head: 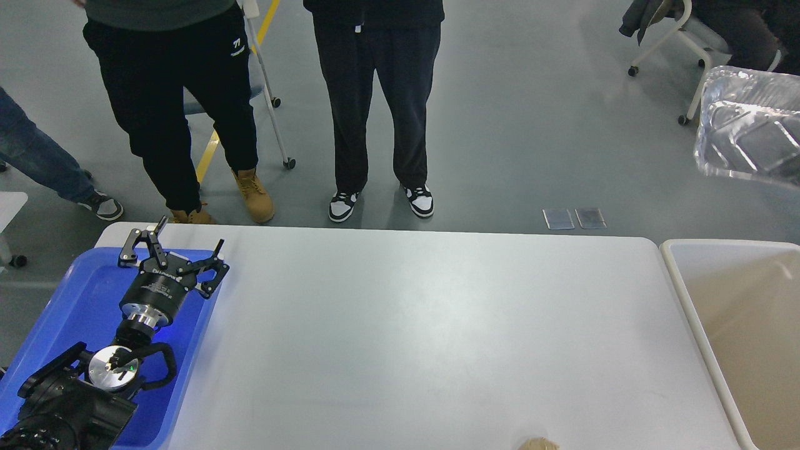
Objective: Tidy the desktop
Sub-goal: 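Lower the foil tray into the beige bin and release it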
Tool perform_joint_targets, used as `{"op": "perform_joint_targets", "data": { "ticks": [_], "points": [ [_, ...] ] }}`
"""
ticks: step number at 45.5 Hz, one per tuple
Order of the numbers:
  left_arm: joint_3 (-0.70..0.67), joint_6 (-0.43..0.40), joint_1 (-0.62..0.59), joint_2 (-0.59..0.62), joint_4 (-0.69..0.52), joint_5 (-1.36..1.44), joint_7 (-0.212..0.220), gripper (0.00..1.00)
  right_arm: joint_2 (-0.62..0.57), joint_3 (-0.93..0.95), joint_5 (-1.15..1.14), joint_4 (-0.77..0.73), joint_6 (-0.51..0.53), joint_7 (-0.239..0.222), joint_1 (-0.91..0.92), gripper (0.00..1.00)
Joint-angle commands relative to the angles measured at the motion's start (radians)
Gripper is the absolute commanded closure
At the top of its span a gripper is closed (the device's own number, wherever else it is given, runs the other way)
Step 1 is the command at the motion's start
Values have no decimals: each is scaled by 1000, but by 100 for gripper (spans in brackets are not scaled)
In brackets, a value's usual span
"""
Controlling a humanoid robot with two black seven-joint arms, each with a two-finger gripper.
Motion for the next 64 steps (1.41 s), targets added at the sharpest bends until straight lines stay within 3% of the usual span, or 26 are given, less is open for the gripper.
{"op": "perform_joint_targets", "data": {
  "ticks": [1, 7, 16, 32, 62, 63, 64],
  "points": [
    [0, 0, 0, 0, 0, -1, 0, 0, 5, 76, 538, -283, -351, -61, -363, 100],
    [0, 0, 0, -1, 0, -3, 0, 0, 79, 200, 740, -403, -417, -124, -554, 100],
    [0, 0, 0, 0, 0, -3, 0, 0, 161, 519, 768, -509, -443, -190, -811, 100],
    [0, 0, 0, 0, 0, -3, 0, 0, 327, 745, 771, -518, -500, -193, -1035, 100],
    [-2, 0, -1, -1, 0, -5, -2, 0, 405, 745, 665, -510, -484, -184, -1123, 100],
    [-2, 0, 0, -1, 0, -5, -2, 0, 405, 747, 665, -510, -484, -184, -1125, 93],
    [-2, 0, 0, -1, 0, -5, -2, 0, 405, 748, 665, -510, -484, -184, -1125, 68]
  ]
}}
